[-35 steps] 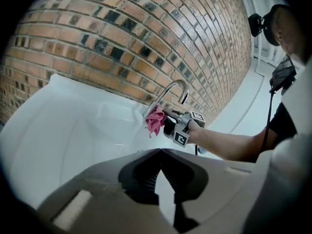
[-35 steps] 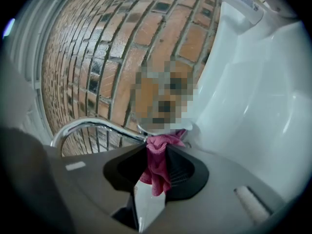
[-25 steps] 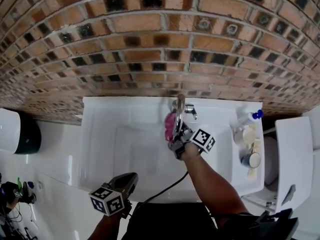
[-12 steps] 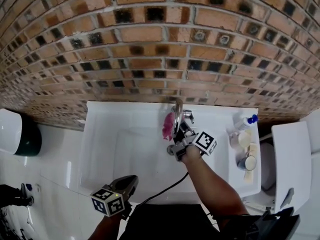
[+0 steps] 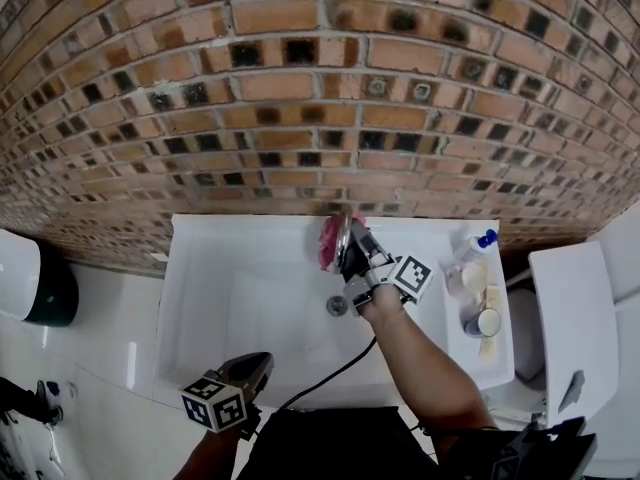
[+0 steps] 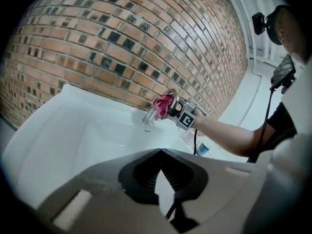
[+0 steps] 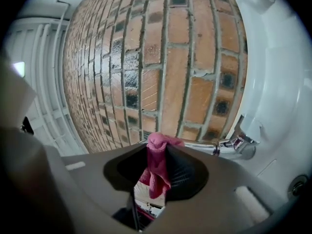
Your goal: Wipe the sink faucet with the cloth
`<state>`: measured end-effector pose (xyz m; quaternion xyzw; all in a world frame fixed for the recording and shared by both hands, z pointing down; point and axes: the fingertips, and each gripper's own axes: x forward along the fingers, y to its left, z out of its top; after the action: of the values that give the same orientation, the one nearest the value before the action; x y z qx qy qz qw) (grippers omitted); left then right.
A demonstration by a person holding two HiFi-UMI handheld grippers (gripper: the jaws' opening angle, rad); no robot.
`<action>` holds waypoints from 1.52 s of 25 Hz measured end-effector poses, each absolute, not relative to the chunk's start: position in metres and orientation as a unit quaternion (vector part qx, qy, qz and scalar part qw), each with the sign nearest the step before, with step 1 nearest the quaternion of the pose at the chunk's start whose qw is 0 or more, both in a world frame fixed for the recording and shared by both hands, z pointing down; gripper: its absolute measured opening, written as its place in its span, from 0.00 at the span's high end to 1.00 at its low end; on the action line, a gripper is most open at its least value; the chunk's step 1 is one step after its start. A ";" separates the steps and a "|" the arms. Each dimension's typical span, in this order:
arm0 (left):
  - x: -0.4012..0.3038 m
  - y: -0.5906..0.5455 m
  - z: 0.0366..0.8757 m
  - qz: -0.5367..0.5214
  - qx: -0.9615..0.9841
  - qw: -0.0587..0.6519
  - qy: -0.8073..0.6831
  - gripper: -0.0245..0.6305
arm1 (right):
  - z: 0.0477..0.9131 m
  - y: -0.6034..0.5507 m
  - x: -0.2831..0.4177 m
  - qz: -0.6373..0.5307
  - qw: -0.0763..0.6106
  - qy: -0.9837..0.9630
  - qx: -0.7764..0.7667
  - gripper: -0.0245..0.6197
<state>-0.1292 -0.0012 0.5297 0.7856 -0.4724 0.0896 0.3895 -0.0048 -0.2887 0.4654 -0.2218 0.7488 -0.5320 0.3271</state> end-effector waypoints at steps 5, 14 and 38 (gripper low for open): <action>-0.123 0.012 0.532 0.082 0.789 0.392 -0.466 0.95 | 0.447 -0.271 -0.002 -0.521 0.340 0.761 -0.184 0.80; -0.120 0.030 0.532 0.080 0.800 0.387 -0.451 0.95 | 0.446 -0.240 0.006 -0.511 0.335 0.779 -0.143 0.81; -0.135 0.058 0.533 0.102 0.823 0.376 -0.414 0.95 | 0.490 -0.204 0.013 -0.512 0.302 0.775 -0.214 0.82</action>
<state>-0.1355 0.0577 0.5331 0.8226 -0.4139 0.1018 0.3763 0.0129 -0.2035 0.4905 -0.2137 0.7754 -0.5118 0.3020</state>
